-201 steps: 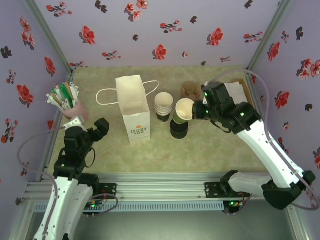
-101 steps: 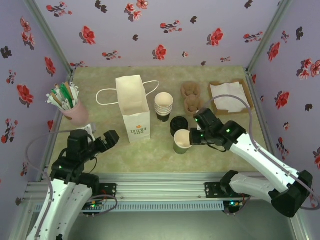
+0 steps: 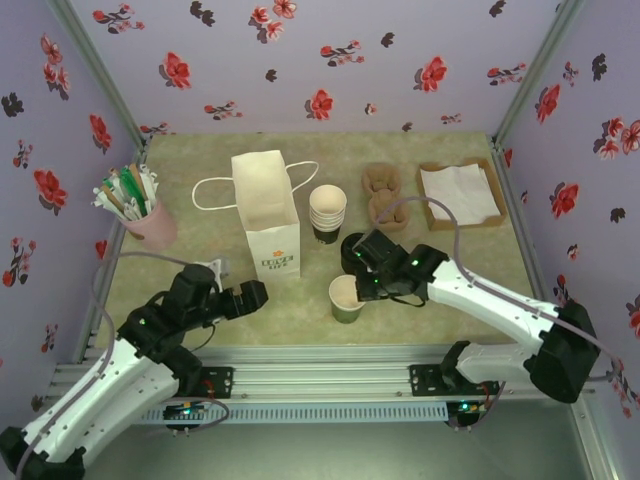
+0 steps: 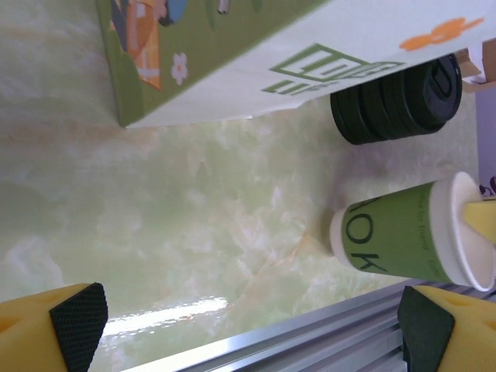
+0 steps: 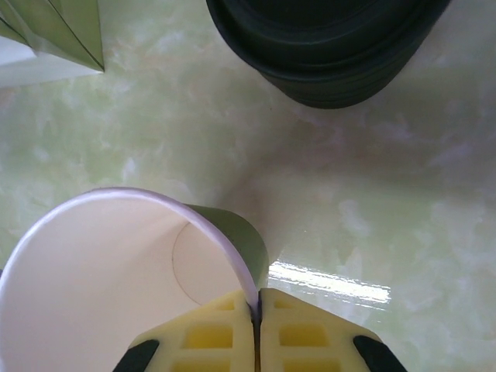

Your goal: Pack the takeout coffee

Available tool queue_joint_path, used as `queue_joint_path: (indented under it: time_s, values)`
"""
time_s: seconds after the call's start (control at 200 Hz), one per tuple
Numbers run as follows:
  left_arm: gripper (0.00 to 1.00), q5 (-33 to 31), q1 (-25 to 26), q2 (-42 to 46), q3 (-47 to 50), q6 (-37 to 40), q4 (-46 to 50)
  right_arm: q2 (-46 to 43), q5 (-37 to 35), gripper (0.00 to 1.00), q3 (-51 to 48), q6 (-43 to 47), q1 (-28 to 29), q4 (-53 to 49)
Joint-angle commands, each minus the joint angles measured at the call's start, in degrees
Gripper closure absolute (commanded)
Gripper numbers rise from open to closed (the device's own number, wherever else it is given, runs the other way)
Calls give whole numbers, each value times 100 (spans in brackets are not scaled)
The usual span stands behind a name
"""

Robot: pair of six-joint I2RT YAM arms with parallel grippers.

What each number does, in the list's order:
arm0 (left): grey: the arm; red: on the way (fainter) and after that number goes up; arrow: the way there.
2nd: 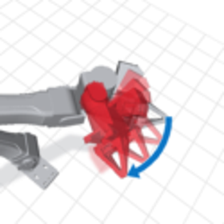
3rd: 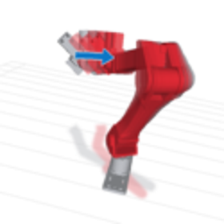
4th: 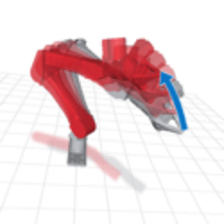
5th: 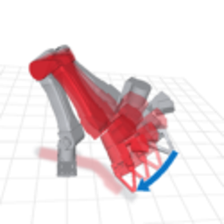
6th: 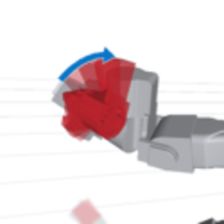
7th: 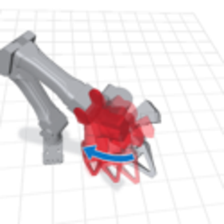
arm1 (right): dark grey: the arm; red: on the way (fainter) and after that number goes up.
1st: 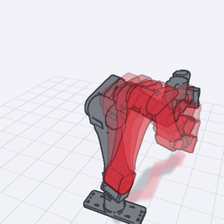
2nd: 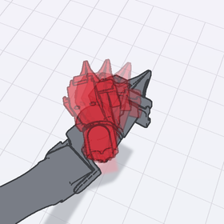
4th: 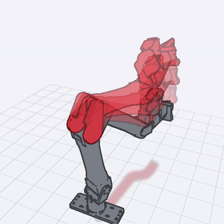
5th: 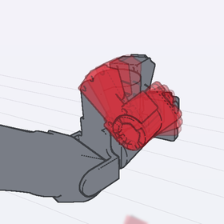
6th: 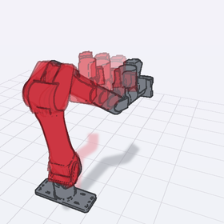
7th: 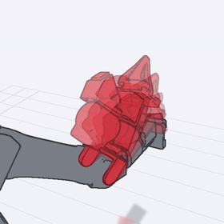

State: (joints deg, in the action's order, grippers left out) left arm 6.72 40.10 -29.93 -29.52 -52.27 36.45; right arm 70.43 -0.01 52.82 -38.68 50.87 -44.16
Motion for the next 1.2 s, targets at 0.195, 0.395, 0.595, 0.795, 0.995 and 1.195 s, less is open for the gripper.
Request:
queue_joint_path:
  time_s: [0.195, 0.395, 0.595, 0.795, 0.995, 1.195]
  values:
    - [1, -999, 1106, -311, 368, -579, -1147, 725, -390, 81, 459, -265, 454, 286]
    - [1, -1223, 1575, -779, 337, -582, -1694, 883, -665, 67, 735, -281, 646, 26]
    - [1, -1375, 1849, -1023, 225, -488, -1899, 557, -1016, 52, 844, -299, 646, -388]
    - [1, -1473, 2087, -1245, 107, -418, -2061, 82, -1629, 27, 1007, -290, 645, -953]
    - [1, -1741, 2452, -1529, -7, -364, -2188, -165, -2200, 1, 1252, -24, 309, -1221]
    - [1, -1912, 2704, -1828, -167, -271, -2286, 35, -2263, 1, 1426, 464, -395, -986]
